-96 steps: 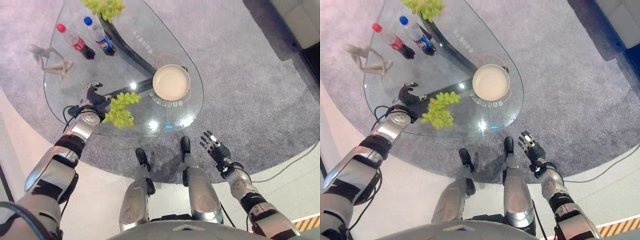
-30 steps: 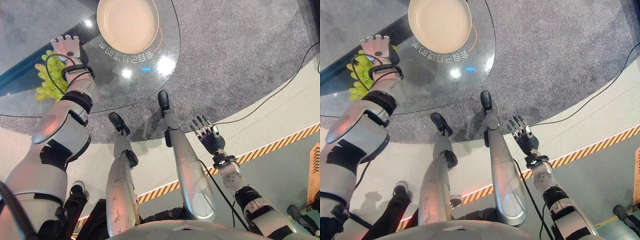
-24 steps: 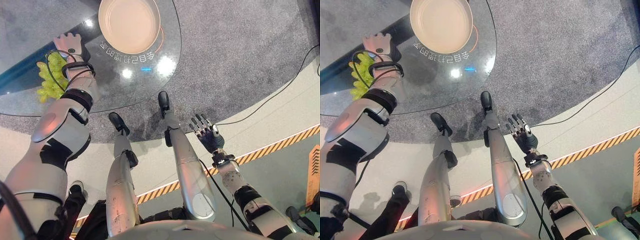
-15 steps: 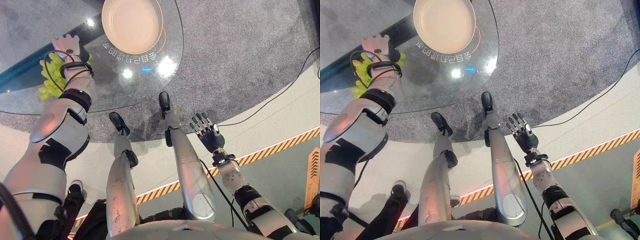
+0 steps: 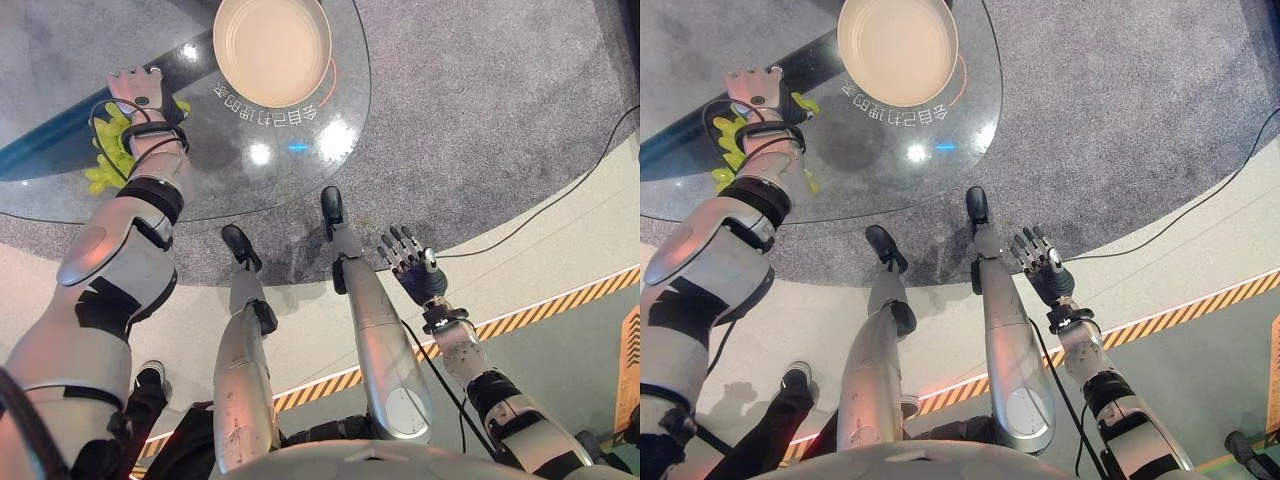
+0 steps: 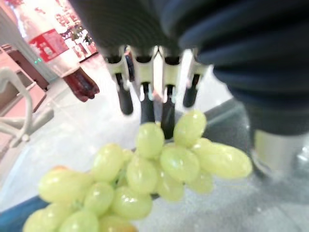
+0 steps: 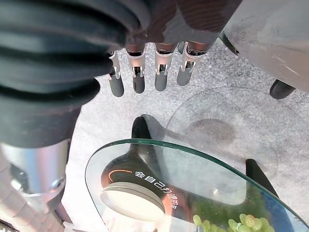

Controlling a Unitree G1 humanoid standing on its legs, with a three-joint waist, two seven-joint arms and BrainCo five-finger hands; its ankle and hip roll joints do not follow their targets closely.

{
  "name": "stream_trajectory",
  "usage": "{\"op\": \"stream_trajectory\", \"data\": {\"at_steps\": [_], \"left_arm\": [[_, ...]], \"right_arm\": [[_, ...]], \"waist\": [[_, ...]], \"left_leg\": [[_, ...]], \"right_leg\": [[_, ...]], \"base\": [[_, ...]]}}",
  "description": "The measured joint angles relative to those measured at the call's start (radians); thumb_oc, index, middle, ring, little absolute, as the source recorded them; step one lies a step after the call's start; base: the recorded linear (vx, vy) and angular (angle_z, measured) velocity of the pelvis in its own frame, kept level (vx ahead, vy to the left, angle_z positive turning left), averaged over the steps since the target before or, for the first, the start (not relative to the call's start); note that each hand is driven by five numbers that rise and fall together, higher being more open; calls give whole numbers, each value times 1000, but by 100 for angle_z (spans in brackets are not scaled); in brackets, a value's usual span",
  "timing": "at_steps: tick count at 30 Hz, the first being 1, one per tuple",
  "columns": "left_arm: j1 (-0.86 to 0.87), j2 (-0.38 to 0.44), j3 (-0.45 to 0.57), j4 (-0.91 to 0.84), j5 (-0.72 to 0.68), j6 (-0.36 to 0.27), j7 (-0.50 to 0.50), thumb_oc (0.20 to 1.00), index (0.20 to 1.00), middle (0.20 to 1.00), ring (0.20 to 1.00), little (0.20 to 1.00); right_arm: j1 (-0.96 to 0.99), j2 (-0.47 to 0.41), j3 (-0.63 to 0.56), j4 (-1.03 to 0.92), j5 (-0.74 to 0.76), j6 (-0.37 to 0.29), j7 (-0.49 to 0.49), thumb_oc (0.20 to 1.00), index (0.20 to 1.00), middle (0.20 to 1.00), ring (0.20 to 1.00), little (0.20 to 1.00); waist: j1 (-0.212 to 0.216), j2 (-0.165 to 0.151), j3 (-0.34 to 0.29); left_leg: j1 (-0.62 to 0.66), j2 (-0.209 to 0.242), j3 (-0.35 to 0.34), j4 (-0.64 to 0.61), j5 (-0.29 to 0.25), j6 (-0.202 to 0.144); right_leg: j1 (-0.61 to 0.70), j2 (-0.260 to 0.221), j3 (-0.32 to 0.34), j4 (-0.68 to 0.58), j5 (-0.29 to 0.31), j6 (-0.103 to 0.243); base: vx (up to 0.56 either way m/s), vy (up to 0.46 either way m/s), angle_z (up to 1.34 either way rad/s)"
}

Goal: Pick up fruits into the plate

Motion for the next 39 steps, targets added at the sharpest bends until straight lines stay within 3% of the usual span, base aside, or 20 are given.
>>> {"op": "stream_trajectory", "data": {"at_steps": [20,25,31,39], "left_arm": [[82,80,-17,-116,83,-18,-143,1000,1000,1000,1000,1000],[111,84,-17,-120,83,38,-151,1000,1000,1000,1000,1000],[103,91,-11,-134,77,152,-143,1000,1000,1000,1000,1000],[92,87,15,-133,27,201,-104,1000,1000,1000,1000,1000]], "right_arm": [[0,1,-17,0,1,8,0,1000,1000,1000,1000,1000],[0,-2,-23,-2,1,8,0,1000,1000,1000,1000,1000],[2,-3,-21,-28,2,4,0,1000,1000,1000,1000,1000],[2,-2,-19,-66,2,-1,0,1000,1000,1000,1000,1000]], "waist": [[36,5,0],[39,5,0],[36,6,-1],[38,6,-1]], "left_leg": [[46,-3,2,-14,4,-2],[37,-3,3,-14,-2,-2],[2,-1,6,-13,0,0],[-28,-1,-3,-10,3,-4]], "right_leg": [[46,-1,-1,-16,-2,2],[35,-2,0,-14,-2,2],[0,0,2,-13,-2,2],[-21,-1,-8,-14,-2,2]], "base": [[1,3,0],[7,28,0],[3,5,0],[9,1,2]]}}
